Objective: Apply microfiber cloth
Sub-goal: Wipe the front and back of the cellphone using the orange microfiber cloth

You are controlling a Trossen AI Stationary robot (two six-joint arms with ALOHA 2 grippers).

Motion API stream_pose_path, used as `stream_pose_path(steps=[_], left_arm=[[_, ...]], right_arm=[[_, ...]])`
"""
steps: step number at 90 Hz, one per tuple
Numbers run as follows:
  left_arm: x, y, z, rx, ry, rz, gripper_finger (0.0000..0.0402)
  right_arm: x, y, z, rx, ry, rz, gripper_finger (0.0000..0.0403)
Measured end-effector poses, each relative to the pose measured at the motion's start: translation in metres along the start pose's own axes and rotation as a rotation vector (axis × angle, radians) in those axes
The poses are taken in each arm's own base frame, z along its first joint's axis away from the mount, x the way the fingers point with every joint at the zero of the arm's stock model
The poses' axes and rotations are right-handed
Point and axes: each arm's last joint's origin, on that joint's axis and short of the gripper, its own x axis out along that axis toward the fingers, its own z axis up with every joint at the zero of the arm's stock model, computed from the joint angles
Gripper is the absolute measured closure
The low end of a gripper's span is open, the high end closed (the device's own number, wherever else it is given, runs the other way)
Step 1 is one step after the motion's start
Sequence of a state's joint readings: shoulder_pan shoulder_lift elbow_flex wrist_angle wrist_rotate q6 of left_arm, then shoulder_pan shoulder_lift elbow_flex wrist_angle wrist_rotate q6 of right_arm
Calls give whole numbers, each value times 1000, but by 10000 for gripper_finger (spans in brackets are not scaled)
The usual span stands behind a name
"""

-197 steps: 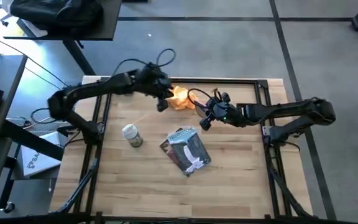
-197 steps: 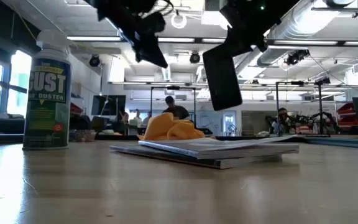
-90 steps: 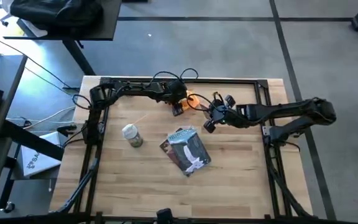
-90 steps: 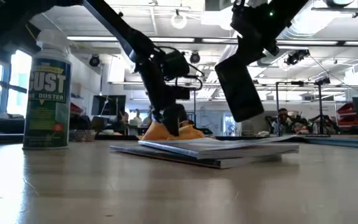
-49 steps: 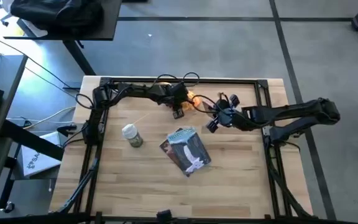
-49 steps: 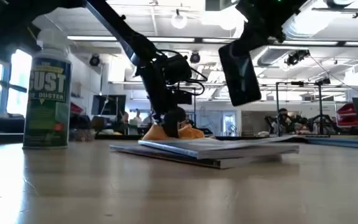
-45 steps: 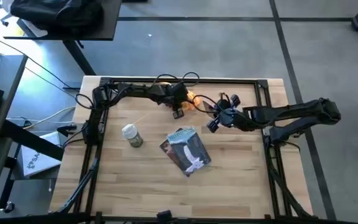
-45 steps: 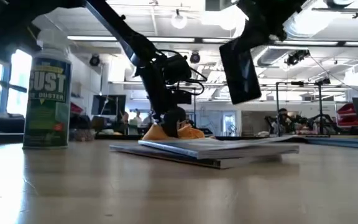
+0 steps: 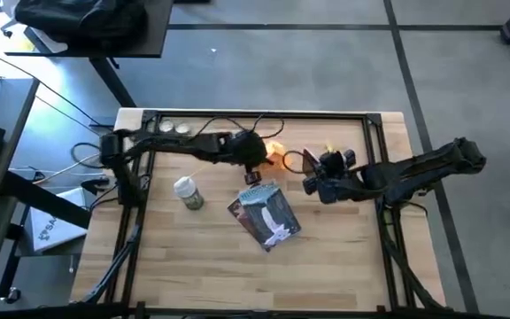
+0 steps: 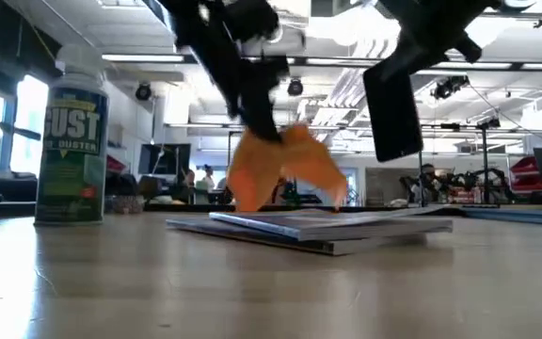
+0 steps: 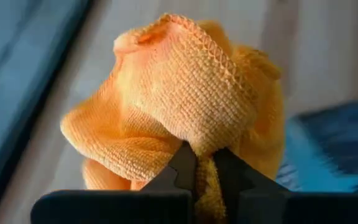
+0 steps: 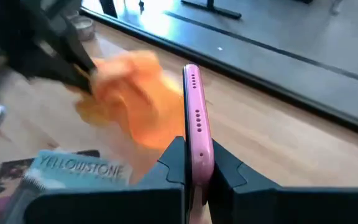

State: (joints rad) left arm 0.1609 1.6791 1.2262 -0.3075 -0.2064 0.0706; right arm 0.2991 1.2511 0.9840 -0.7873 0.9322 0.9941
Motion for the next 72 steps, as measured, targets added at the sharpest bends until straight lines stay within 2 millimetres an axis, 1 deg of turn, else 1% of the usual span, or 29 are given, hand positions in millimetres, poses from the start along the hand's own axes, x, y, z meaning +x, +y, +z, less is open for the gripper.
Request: stream_pose_path(steps=[11,23,28,36,45,52,58,66,72], left_arm=[[-48,-9,6,-6,-136,-13,401],[-103,-25,6,15,-306,-77,401],[-121,-33,2,32,-357,-101,401],[-142,-51,-10,110,-391,-115,401],[-162,-72,-22,184,-473,-148,401],[-179,-87,-26,219,-567,-173,401],[-191,-96,-28,259,-623,-157,402],[-209,-104,-28,283,-716,-145,401],[-221,-110,-28,306,-775,-197,401]], right_arm=[[-11,11,-12,32,-9,45,402],[-15,20,-25,109,5,63,402],[-14,24,-30,142,5,62,402],[-14,31,-38,168,8,71,402],[-12,45,-45,195,5,110,402],[-10,54,-50,197,11,143,402],[-8,60,-52,209,9,163,402],[-4,67,-57,215,12,172,402],[-3,72,-59,221,16,195,402]])
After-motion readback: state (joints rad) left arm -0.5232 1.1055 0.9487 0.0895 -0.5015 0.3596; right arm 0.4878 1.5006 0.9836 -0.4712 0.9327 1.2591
